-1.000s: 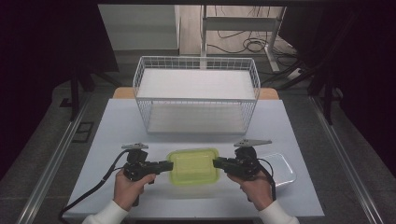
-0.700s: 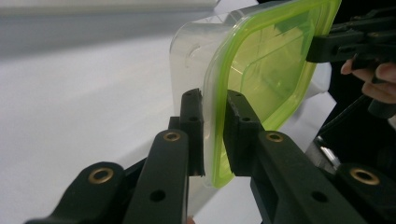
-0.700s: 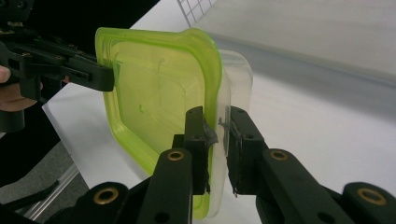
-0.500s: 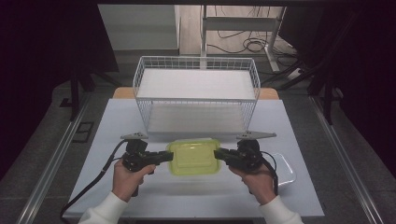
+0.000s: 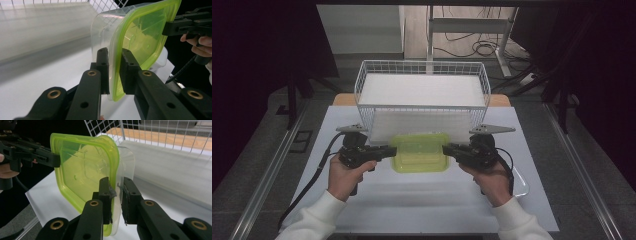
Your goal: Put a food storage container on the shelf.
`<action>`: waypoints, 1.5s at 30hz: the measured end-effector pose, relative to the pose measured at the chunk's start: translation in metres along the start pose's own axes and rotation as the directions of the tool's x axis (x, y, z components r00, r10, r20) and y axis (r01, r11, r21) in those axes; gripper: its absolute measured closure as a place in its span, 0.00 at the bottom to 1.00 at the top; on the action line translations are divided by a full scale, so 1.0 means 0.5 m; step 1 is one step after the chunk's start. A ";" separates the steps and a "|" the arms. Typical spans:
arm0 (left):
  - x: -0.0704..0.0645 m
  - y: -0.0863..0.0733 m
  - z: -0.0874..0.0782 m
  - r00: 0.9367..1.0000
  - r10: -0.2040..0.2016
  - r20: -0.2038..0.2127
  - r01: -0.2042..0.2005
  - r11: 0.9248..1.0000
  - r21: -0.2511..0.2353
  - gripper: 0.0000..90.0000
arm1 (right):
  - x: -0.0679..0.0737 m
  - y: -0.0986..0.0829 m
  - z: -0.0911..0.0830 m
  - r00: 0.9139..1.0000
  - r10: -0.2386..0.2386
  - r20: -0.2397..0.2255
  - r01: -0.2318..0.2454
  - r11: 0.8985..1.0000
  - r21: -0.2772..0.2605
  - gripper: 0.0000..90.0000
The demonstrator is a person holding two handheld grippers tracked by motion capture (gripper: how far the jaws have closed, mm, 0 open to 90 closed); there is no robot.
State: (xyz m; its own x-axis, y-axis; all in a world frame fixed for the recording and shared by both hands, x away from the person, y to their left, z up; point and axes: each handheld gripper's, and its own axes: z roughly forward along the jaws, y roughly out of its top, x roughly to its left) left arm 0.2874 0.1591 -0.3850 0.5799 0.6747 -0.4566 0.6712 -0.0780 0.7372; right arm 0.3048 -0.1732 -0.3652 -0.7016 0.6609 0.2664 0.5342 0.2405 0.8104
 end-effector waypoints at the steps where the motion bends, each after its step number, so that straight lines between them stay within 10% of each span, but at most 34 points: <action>1: -0.002 0.010 -0.004 1.000 0.009 -0.004 -0.009 1.000 -0.006 0.88 | 0.001 0.010 -0.003 1.000 -0.004 0.003 0.004 1.000 -0.007 0.88; 45: 0.006 0.222 -0.028 0.995 0.090 -0.036 -0.092 0.994 -0.054 0.88 | -0.035 0.195 -0.012 0.997 -0.051 0.054 0.055 0.995 -0.081 0.88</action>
State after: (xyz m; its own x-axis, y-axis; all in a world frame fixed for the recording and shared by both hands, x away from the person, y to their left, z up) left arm 0.3575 0.1628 -0.2976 0.6207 0.6912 -0.3701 0.5890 -0.0995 0.8020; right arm 0.3664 -0.1658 -0.2875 -0.7015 0.6850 0.1966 0.4552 0.2184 0.8632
